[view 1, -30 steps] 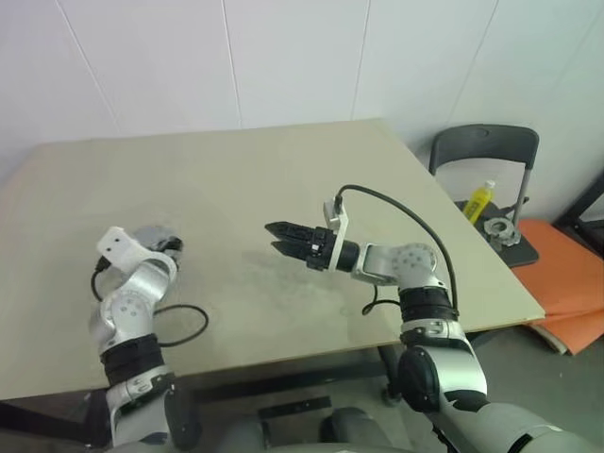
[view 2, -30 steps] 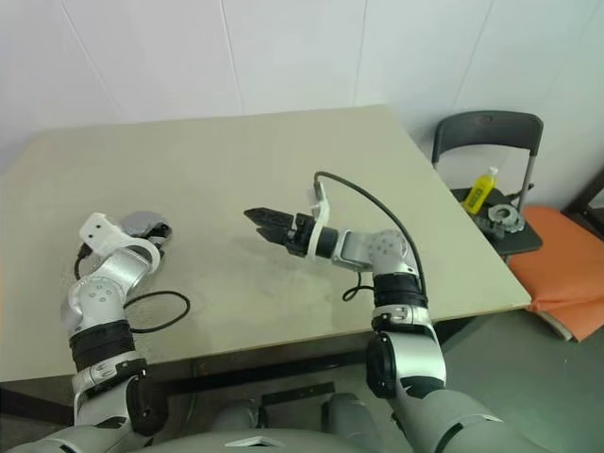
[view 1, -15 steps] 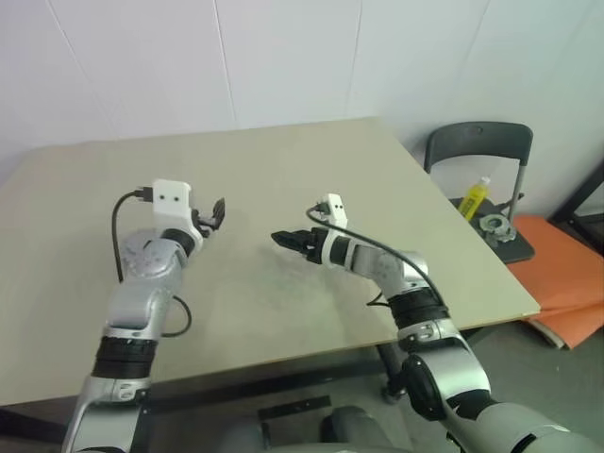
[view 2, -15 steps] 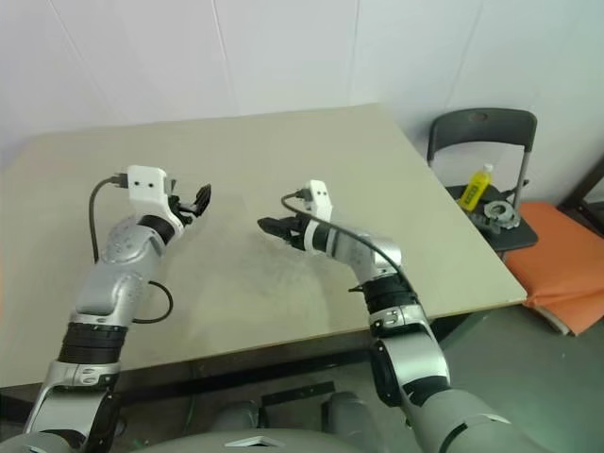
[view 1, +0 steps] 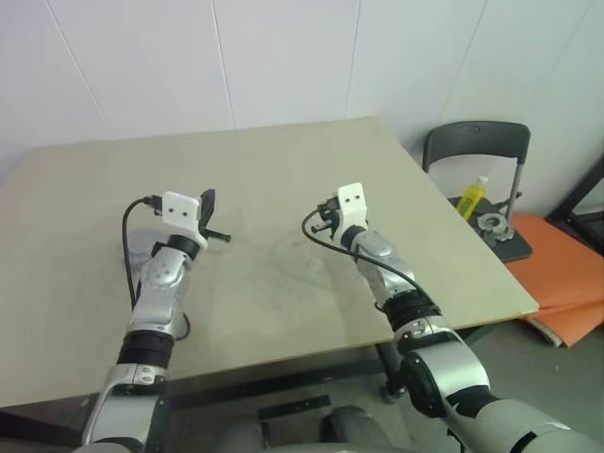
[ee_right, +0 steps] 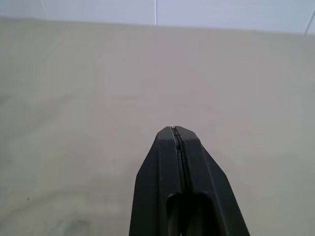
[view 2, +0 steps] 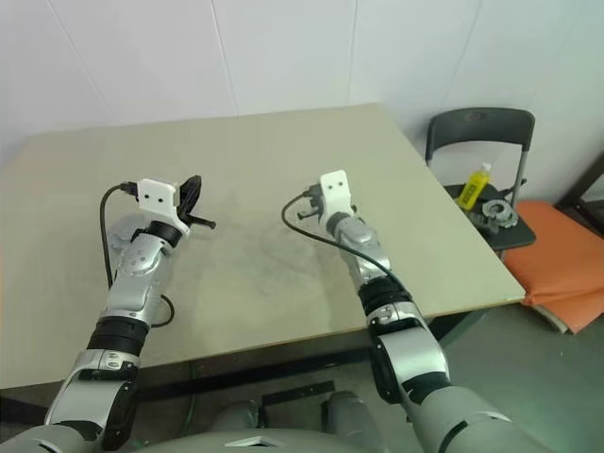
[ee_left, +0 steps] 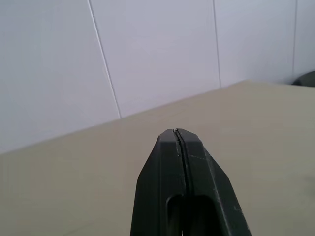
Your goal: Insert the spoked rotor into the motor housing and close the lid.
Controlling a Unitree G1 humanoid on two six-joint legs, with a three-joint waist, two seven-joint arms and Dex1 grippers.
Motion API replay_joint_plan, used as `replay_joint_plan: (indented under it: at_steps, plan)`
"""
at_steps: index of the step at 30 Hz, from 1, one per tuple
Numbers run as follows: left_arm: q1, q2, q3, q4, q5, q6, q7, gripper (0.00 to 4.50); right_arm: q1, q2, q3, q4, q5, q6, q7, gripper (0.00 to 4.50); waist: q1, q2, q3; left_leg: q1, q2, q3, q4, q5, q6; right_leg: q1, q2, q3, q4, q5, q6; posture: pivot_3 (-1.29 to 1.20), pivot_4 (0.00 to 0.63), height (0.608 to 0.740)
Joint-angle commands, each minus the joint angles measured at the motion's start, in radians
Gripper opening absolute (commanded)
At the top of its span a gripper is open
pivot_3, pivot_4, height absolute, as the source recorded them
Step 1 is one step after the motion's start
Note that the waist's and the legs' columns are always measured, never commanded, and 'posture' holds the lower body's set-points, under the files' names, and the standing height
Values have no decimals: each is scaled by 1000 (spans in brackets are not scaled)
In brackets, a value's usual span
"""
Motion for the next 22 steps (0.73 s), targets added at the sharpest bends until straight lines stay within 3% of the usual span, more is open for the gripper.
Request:
replay_joint_plan:
  at_steps: [1,13,22]
  plan:
    - [22,18,35,-83,-39,-1,-61,35,-20,-3,-2,-69,13,-38,64,0,-2,0,0,0,0,0,0,0,0,0,0,0,0,0,0,0,0,740]
    - [200,88,87,-236,-119,58,-244,35,49,-53,35,-175,11,-78,263,0,0,0,0,6,0,0,1,0,0,5,0,1,2,0,0,0,0,740]
    - [229,100,87,-250,-101,74,-281,35,62,-67,29,-180,8,-82,310,0,-1,1,0,14,1,1,1,0,0,11,0,1,4,-1,0,0,0,740]
